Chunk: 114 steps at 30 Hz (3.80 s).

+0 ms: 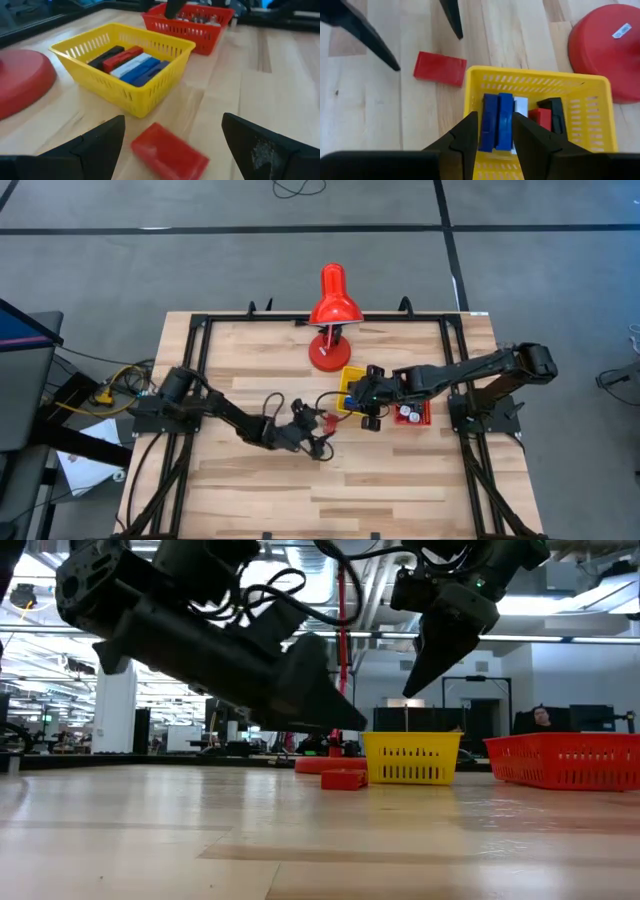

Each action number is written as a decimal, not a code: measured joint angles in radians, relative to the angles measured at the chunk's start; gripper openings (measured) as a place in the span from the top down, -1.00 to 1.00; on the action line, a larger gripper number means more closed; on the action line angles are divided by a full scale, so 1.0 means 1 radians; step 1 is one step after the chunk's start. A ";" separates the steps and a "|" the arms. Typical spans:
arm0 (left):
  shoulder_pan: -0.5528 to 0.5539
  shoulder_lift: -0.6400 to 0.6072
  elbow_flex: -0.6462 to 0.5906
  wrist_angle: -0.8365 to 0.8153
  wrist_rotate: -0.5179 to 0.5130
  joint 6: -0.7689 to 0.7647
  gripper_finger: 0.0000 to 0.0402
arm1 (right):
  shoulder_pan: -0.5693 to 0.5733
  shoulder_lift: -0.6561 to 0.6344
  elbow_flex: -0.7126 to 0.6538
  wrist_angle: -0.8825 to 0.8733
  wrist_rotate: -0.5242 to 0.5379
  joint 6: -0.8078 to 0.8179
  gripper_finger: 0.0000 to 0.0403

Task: Pick & Place Office items
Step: Put the red digital clock into the yellow bin

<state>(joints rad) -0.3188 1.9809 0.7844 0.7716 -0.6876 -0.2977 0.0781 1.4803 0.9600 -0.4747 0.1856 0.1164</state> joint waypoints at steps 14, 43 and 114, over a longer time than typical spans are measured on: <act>-0.042 0.186 0.181 -0.181 -0.204 -0.136 -0.64 | 0.021 0.000 0.000 -0.019 0.000 0.004 0.45; -0.017 0.183 0.186 -0.298 -0.195 -0.283 0.17 | 0.021 0.000 0.000 -0.022 -0.001 0.008 0.45; 0.018 -0.241 0.184 -0.621 0.139 -0.203 -0.03 | 0.372 0.315 0.034 0.471 0.728 -0.473 0.80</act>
<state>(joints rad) -0.3004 1.7397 0.9680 0.1506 -0.5486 -0.5003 0.4496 1.7952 0.9936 -0.0041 0.9135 -0.3562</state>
